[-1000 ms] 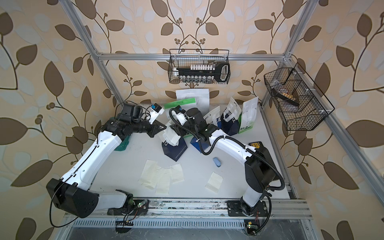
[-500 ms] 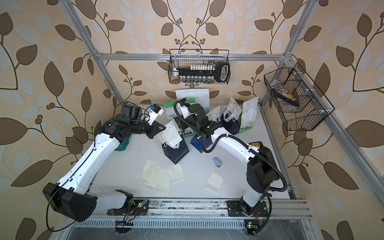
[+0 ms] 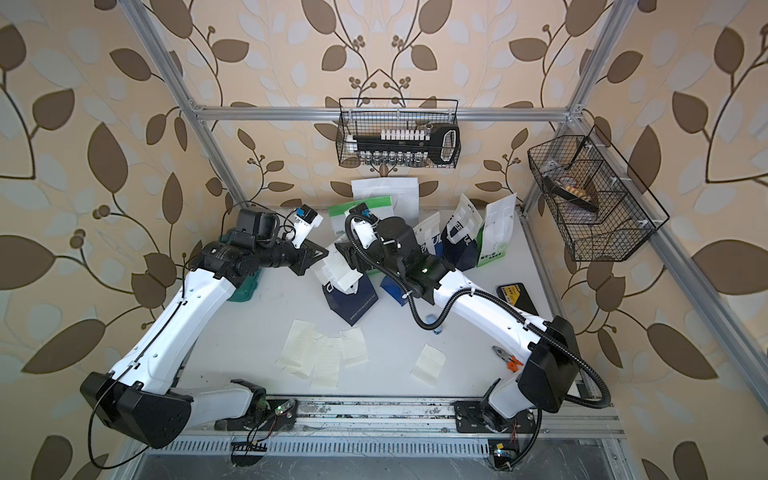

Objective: Staple the receipts to the bags
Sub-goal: Hold the receipt from the takeout bag, then pick up the stapler from the center of the board.

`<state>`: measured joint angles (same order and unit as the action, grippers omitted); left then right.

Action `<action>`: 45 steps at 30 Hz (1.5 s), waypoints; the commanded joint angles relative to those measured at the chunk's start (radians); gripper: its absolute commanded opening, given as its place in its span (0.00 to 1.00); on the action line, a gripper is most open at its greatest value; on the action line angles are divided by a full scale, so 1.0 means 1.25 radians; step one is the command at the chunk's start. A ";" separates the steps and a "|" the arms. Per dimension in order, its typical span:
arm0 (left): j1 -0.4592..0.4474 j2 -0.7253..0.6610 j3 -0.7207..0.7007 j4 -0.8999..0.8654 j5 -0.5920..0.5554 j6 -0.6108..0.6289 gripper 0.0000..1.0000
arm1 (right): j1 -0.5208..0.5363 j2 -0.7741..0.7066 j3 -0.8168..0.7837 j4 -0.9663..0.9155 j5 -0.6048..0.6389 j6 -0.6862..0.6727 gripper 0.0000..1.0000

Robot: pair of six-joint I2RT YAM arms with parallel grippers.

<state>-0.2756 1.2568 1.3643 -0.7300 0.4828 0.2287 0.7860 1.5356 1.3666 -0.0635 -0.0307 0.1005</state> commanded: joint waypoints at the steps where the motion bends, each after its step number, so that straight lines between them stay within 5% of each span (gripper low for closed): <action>1: -0.004 -0.039 0.028 0.016 0.013 -0.015 0.00 | 0.001 0.021 0.031 -0.029 0.060 0.004 0.61; 10: -0.011 -0.072 -0.006 0.030 -0.055 -0.079 0.00 | 0.045 -0.238 -0.133 -0.200 0.120 0.119 0.64; 18: -0.013 -0.082 -0.039 0.043 -0.103 -0.136 0.00 | 0.037 -0.468 -0.321 -0.617 0.224 0.325 0.61; 26: -0.033 -0.111 -0.046 0.037 -0.121 -0.135 0.00 | -0.143 -0.270 -0.359 -0.708 0.135 0.286 0.53; 34: -0.084 -0.121 -0.051 0.029 -0.159 -0.117 0.00 | -0.190 -0.055 -0.272 -0.666 0.169 0.228 0.54; 45: -0.106 -0.134 -0.060 0.029 -0.185 -0.106 0.00 | -0.196 0.047 -0.273 -0.564 0.142 0.213 0.61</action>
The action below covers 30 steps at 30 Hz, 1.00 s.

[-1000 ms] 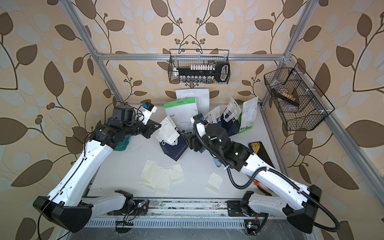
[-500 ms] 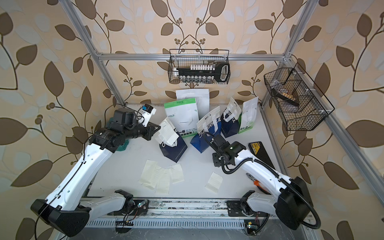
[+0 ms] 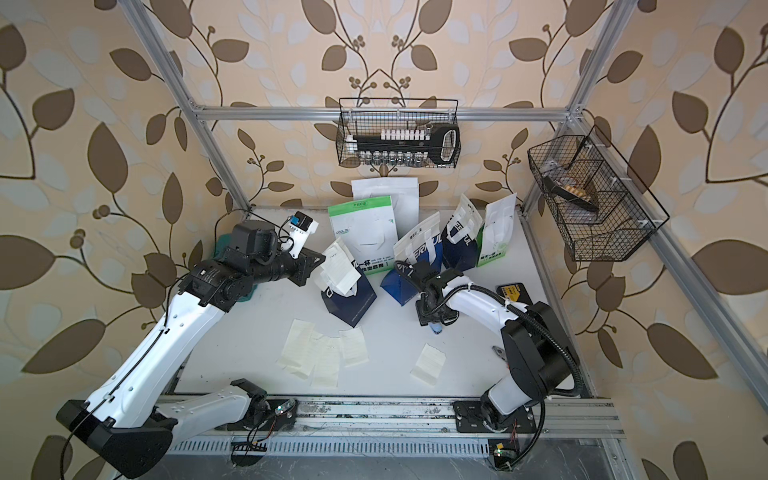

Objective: Staple the receipts to the bags
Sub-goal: Pick up the stapler from the center of the board.

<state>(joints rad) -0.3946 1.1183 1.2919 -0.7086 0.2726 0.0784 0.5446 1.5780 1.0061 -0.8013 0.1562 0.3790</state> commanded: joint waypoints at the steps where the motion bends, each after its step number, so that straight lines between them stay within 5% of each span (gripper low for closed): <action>1: -0.011 -0.023 -0.002 0.013 -0.018 0.013 0.00 | -0.002 0.019 0.015 0.028 -0.006 -0.011 0.60; 30: -0.013 -0.022 -0.004 0.008 -0.018 0.018 0.00 | 0.000 0.083 -0.032 0.033 0.044 -0.020 0.37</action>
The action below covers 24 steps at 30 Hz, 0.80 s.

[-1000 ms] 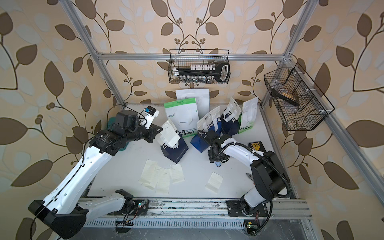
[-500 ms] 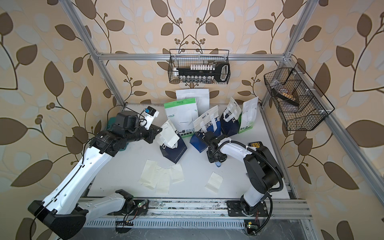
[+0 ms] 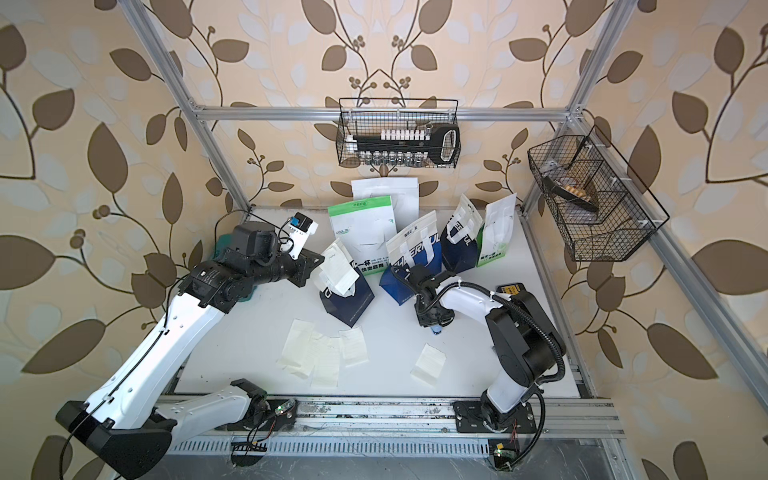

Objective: Staple the receipts to the bags
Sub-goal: Pick up the stapler from the center of the board.

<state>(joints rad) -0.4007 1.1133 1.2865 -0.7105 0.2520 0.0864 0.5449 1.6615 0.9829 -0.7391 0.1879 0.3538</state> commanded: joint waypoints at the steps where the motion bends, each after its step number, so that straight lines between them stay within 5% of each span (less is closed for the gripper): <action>1: -0.008 -0.017 0.001 0.009 -0.001 0.011 0.00 | 0.000 0.020 -0.013 -0.018 0.016 0.001 0.36; 13: -0.008 -0.015 0.004 0.003 0.022 0.009 0.00 | 0.010 -0.130 -0.077 -0.014 0.056 0.060 0.08; 19: -0.008 -0.006 0.012 -0.002 0.030 0.002 0.00 | 0.024 -0.341 -0.084 -0.016 0.050 0.069 0.04; 24: -0.008 -0.002 0.017 -0.006 0.049 -0.006 0.00 | 0.126 -0.484 0.004 0.000 0.098 0.043 0.01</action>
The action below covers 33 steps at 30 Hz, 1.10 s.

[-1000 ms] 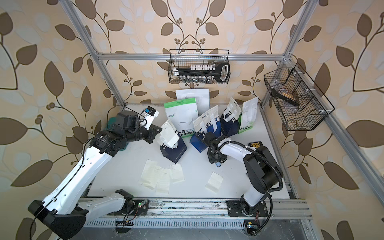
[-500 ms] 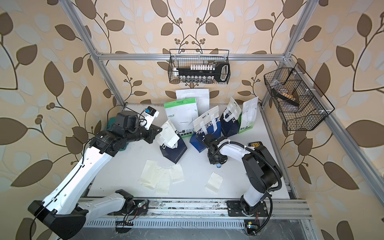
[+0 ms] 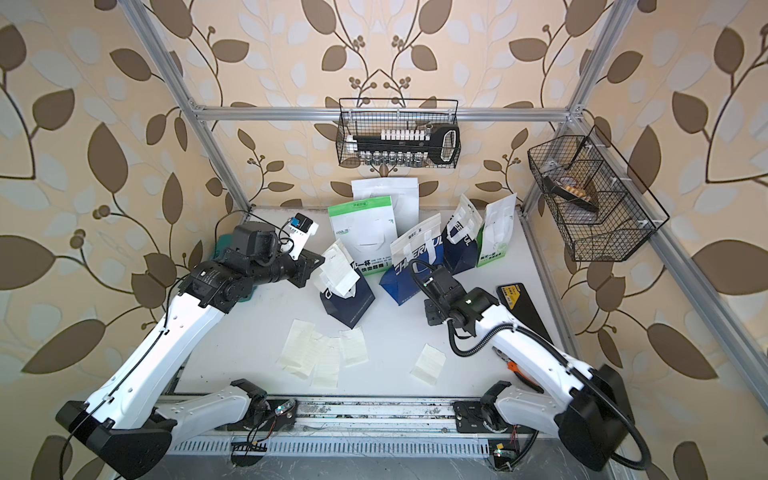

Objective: Staple the receipts to the bags
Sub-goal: Pick up the stapler from the center of the board, then place the stapler in the takeout bag.

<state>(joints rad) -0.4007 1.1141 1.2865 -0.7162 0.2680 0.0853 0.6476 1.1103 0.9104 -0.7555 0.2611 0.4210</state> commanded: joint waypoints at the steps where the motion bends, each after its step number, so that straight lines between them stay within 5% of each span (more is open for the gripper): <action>1: -0.008 -0.003 0.017 -0.001 0.044 -0.007 0.00 | 0.081 -0.052 0.086 0.027 0.044 -0.019 0.01; 7: -0.008 -0.015 -0.001 0.013 0.096 -0.039 0.00 | 0.252 -0.010 0.238 0.239 0.084 -0.101 0.00; 17: -0.008 -0.029 0.010 0.016 0.157 -0.111 0.00 | 0.273 0.143 0.332 0.637 -0.031 -0.129 0.00; 33: -0.008 -0.042 0.019 0.011 0.201 -0.148 0.00 | 0.273 0.294 0.446 0.622 -0.042 -0.098 0.00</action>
<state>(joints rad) -0.4007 1.0946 1.2869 -0.7273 0.4835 -0.0864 0.9821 1.4670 1.4334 0.0093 0.2020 0.2897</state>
